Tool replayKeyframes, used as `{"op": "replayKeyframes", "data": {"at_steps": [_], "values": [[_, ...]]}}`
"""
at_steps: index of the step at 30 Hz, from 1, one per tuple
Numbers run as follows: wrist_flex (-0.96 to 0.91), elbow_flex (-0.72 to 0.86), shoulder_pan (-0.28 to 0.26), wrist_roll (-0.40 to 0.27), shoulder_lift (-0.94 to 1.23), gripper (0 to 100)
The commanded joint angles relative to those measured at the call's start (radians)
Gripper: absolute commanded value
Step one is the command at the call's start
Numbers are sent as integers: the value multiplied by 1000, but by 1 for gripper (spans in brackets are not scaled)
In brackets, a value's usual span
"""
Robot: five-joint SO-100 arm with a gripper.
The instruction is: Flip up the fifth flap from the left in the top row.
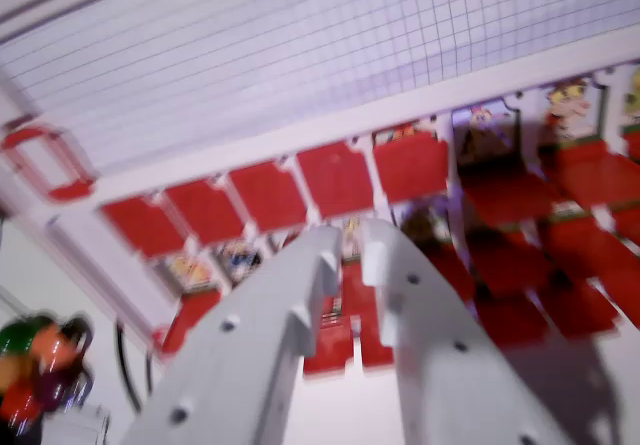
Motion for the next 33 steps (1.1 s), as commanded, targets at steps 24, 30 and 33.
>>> {"op": "replayKeyframes", "data": {"at_steps": [24, 30, 33], "values": [[81, 841, 38, -267, 1131, 2], [66, 930, 23, -262, 1209, 2], [37, 959, 14, -265, 1227, 2]]}}
